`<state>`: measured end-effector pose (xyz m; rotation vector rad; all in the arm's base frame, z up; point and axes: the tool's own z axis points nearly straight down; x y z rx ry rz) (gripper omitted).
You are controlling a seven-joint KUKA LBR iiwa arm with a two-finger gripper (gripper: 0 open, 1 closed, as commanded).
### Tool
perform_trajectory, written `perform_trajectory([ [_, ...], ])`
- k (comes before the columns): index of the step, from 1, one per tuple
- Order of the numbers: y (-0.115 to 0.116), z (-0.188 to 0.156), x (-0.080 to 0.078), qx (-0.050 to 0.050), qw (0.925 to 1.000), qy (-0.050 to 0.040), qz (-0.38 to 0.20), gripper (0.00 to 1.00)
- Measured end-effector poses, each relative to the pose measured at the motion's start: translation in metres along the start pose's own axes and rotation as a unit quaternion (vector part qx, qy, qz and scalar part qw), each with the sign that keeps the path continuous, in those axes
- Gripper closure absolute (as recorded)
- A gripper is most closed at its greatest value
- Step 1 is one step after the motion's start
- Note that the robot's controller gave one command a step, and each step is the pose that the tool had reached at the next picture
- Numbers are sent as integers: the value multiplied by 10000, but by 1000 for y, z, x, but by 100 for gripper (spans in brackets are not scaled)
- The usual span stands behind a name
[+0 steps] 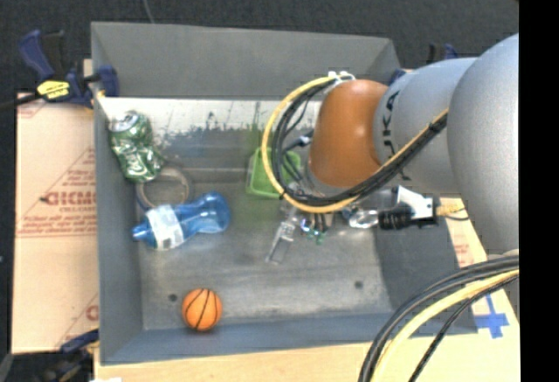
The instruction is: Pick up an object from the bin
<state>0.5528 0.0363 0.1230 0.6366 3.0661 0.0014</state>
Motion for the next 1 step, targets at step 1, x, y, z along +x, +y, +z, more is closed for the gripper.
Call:
perform_trajectory([
  [1,-7,19,-47,13,9861,-36,-1662,0],
])
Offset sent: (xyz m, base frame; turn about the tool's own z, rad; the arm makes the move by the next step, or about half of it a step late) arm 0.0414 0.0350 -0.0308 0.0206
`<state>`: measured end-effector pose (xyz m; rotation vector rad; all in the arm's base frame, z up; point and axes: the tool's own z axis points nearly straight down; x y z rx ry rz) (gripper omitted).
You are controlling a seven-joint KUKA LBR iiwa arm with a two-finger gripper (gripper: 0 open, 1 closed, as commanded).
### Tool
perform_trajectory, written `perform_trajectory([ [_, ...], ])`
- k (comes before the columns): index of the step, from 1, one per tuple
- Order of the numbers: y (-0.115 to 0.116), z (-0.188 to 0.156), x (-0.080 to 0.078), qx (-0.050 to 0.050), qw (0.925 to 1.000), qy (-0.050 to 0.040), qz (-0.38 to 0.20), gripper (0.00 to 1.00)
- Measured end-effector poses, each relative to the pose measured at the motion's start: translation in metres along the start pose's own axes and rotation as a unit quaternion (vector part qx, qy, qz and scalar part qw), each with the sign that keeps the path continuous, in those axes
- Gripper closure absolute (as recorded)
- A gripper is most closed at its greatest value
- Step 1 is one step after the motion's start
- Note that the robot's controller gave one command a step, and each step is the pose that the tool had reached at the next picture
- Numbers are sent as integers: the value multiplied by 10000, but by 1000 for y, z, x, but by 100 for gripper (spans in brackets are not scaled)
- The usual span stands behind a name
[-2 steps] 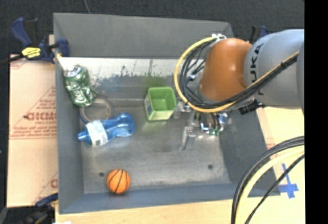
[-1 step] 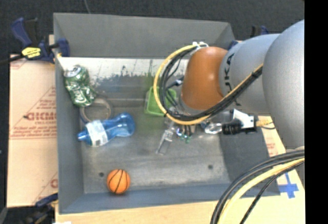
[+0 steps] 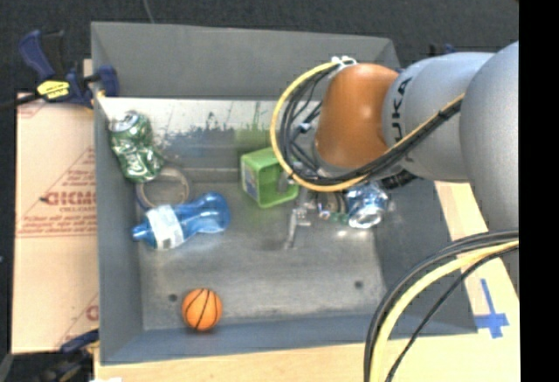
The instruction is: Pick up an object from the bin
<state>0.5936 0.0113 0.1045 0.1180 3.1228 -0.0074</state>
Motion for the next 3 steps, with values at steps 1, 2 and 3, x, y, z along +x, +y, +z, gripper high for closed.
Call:
perform_trajectory([
  [1,60,11,3,-25,9846,25,1750,0],
  [2,21,9,-8,7,9999,-7,137,0],
  [3,110,27,4,-54,9885,-3,1512,0],
])
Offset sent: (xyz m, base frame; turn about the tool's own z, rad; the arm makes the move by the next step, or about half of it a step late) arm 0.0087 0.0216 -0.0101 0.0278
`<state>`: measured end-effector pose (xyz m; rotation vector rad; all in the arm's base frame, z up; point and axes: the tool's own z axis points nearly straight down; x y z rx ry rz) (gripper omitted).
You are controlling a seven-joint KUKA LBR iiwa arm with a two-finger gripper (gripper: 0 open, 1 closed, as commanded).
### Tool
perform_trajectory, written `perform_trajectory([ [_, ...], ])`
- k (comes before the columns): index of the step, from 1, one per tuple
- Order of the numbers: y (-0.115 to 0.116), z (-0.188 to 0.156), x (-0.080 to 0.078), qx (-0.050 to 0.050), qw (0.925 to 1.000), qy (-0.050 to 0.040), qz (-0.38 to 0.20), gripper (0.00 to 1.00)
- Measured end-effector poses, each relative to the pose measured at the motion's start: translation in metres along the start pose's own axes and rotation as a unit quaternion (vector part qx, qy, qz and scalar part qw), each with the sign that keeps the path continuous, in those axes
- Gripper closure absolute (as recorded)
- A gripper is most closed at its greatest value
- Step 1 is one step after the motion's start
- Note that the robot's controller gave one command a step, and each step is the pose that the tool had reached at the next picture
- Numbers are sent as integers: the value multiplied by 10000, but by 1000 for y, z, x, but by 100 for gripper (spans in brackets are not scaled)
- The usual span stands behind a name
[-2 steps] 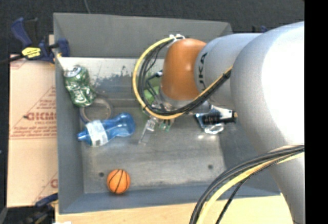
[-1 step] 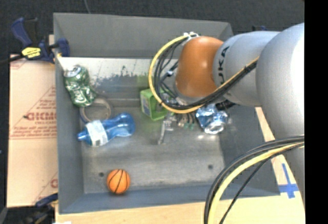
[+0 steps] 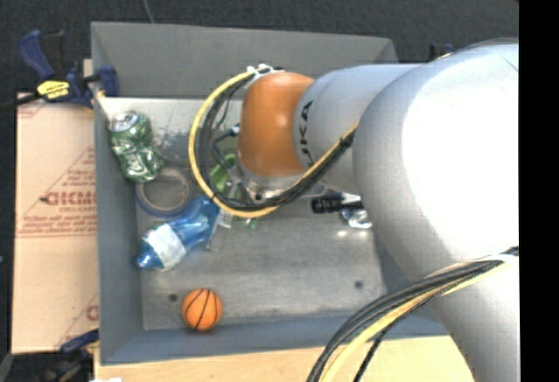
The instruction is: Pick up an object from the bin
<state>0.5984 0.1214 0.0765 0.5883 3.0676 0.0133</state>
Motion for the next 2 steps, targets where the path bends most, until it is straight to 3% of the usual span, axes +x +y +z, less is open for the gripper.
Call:
perform_trajectory([
  [1,-71,-33,-35,63,9945,-44,-1045,0],
  [2,13,-2,2,-9,9999,-7,-147,0],
])
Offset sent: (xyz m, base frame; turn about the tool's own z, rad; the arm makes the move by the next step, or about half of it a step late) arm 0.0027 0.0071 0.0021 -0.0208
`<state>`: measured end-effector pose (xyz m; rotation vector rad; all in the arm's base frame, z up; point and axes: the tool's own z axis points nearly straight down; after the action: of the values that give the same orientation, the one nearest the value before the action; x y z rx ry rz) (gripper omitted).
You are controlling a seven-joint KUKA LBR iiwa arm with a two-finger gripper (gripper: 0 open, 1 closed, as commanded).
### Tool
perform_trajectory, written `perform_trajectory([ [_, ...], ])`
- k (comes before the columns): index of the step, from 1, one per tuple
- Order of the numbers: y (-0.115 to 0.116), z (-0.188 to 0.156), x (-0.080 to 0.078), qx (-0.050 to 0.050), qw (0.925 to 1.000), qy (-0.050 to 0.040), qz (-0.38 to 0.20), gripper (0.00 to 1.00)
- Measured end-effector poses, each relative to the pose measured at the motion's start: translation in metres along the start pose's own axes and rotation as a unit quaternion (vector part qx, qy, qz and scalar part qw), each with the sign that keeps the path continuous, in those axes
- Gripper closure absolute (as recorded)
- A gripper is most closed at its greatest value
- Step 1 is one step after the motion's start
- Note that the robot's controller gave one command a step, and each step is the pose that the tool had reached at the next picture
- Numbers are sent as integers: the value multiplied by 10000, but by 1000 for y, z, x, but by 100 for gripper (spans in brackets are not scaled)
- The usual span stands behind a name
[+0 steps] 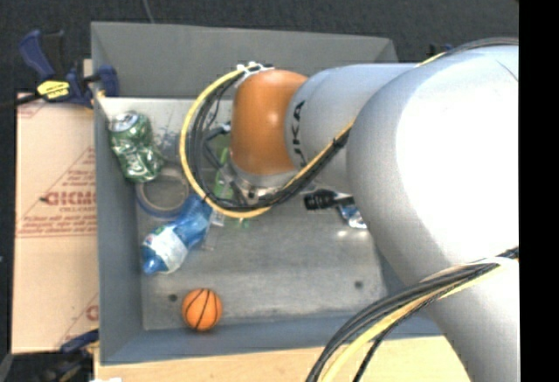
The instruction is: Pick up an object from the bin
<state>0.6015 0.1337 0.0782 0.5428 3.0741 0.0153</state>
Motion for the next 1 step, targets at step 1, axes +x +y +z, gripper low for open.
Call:
perform_trajectory([
  [1,-20,-9,-6,26,9998,14,-201,0],
])
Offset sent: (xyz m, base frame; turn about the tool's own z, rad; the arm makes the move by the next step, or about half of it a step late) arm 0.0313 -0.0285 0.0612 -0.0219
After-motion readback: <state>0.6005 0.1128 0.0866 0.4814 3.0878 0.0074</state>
